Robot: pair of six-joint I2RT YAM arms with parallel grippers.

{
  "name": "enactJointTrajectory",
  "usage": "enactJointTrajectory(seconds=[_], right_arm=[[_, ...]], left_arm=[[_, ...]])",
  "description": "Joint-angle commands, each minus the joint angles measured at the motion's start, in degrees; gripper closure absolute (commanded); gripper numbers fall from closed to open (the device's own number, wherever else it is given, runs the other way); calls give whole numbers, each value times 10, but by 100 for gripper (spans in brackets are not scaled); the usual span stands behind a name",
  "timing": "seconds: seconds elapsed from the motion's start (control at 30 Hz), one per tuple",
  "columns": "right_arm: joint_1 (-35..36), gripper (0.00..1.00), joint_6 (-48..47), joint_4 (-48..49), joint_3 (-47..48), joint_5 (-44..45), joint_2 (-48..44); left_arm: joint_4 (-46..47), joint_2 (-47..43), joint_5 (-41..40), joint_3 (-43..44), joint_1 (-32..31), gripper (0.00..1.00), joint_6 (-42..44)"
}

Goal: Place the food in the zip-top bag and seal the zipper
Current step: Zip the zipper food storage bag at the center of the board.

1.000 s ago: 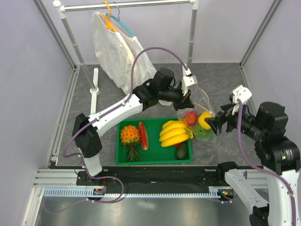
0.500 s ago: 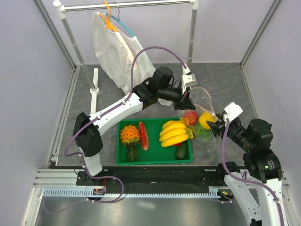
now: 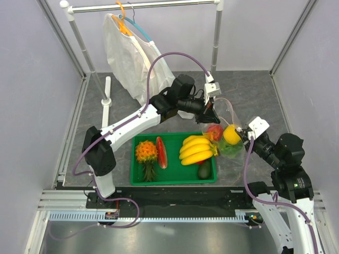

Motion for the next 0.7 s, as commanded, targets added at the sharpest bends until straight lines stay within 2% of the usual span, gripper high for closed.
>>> enactJointTrajectory(seconds=[0.0,0.03,0.07,0.17,0.23,0.27,0.37,0.43,0.47,0.67], right_arm=[[1,100,-20,27,1,-19,1],[1,100,-22,27,1,-19,1],[1,100,-25,27,0,-23,-3],[1,100,-40,24,-2,-47,-13],[1,100,-57,19,-2,-64,-15],[1,100,-61,17,-1,-67,-15],[1,100,-75,11,2,-75,-10],[1,100,-79,5,5,-79,-5],[1,100,-80,5,8,-79,-4],[1,100,-83,-8,15,-79,-8]], left_arm=[[29,-20,31,-5,5,98,-19],[30,-25,35,-8,8,95,-16],[30,-29,50,-10,11,79,-12],[34,-60,58,-25,15,55,39],[34,-89,72,-35,15,49,101],[34,-99,75,-39,9,43,123],[24,-124,71,-47,-10,37,245],[13,-126,75,-39,-22,36,292],[0,-120,75,-27,-35,36,333],[-32,-91,75,5,-85,40,454]])
